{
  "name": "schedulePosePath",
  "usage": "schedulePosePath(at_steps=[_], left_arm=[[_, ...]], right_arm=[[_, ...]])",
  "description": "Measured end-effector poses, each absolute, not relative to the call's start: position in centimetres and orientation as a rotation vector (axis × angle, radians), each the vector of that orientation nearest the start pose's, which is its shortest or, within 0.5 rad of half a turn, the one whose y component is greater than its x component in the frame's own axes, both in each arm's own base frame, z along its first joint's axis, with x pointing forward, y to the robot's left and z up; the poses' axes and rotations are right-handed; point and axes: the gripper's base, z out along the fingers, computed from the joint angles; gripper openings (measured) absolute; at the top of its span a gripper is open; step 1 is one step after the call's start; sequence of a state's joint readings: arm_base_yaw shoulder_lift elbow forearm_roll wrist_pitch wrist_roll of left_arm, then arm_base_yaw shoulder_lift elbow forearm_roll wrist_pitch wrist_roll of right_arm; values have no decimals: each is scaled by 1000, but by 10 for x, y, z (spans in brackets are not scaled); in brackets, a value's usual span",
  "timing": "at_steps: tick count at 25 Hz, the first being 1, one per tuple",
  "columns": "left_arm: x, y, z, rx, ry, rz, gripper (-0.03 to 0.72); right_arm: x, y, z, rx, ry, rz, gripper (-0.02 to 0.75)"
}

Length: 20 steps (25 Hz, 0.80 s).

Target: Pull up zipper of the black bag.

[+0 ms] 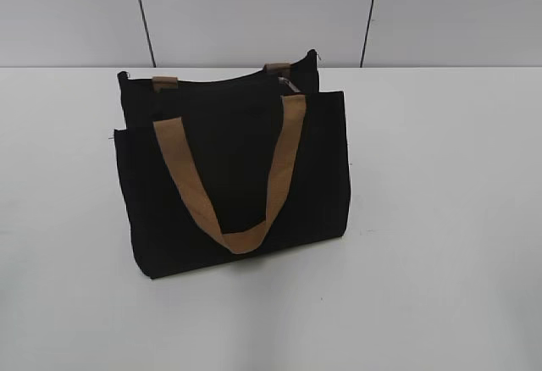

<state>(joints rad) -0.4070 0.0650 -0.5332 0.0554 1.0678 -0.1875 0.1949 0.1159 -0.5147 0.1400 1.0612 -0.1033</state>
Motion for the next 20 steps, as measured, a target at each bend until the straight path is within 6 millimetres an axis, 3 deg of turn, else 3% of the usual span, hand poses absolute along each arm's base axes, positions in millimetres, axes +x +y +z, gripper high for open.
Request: schedulePosePath(at_steps=[5,10,20], left_arm=[[-3,6,285,293,2026,-258,381],[-3,6,285,299,2021,-255,381],[-3,6,285,302,2020,-253,381]], right_arm=[[-7,5,276,-305,2036,161,372],[-5,-1,271,-299,2058,62,372],[-5,-2,270,-297,2066,55,366]])
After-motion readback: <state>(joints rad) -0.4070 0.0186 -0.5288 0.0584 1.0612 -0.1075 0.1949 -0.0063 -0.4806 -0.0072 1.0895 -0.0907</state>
